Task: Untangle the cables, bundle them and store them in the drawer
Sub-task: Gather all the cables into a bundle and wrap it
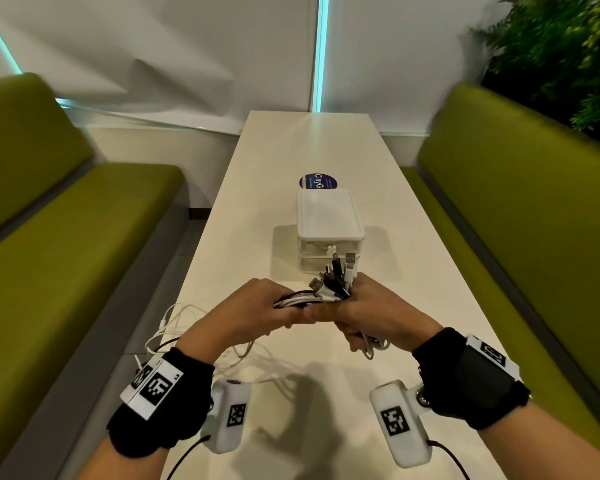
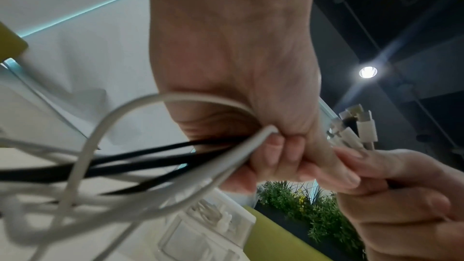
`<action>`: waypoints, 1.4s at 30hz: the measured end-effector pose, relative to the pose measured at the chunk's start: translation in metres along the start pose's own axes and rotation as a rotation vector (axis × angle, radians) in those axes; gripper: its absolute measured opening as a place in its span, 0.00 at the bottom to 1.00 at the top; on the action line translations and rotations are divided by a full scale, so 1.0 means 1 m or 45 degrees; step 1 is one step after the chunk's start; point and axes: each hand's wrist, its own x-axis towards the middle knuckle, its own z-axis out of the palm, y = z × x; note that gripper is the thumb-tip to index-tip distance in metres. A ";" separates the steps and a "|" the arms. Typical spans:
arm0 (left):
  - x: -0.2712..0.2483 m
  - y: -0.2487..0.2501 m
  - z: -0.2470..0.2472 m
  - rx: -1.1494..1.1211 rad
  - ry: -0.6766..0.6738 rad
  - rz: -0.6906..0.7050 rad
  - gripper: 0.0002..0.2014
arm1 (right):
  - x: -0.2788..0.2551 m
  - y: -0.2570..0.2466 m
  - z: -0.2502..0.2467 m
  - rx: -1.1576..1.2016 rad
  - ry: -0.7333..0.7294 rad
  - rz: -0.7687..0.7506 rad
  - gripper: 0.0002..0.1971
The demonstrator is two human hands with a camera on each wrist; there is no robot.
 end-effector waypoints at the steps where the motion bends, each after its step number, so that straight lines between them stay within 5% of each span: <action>1: -0.002 0.000 -0.002 -0.043 -0.019 -0.021 0.12 | 0.000 0.001 -0.001 0.011 0.010 0.005 0.06; 13: -0.022 -0.007 -0.029 -0.316 -0.149 0.067 0.11 | 0.005 0.004 -0.008 0.236 0.150 -0.003 0.18; 17: -0.026 0.001 -0.014 -0.245 0.186 0.084 0.25 | 0.007 0.013 0.004 0.401 0.226 -0.007 0.25; 21: -0.023 0.004 0.007 -0.295 0.474 0.117 0.24 | 0.005 0.013 0.015 0.464 0.214 -0.041 0.16; 34: -0.017 0.017 0.059 -0.499 0.598 -0.007 0.23 | 0.008 0.008 0.055 0.668 0.473 -0.151 0.20; 42: -0.019 0.023 0.061 -0.379 0.566 -0.074 0.24 | 0.006 0.003 0.055 0.701 0.343 -0.137 0.19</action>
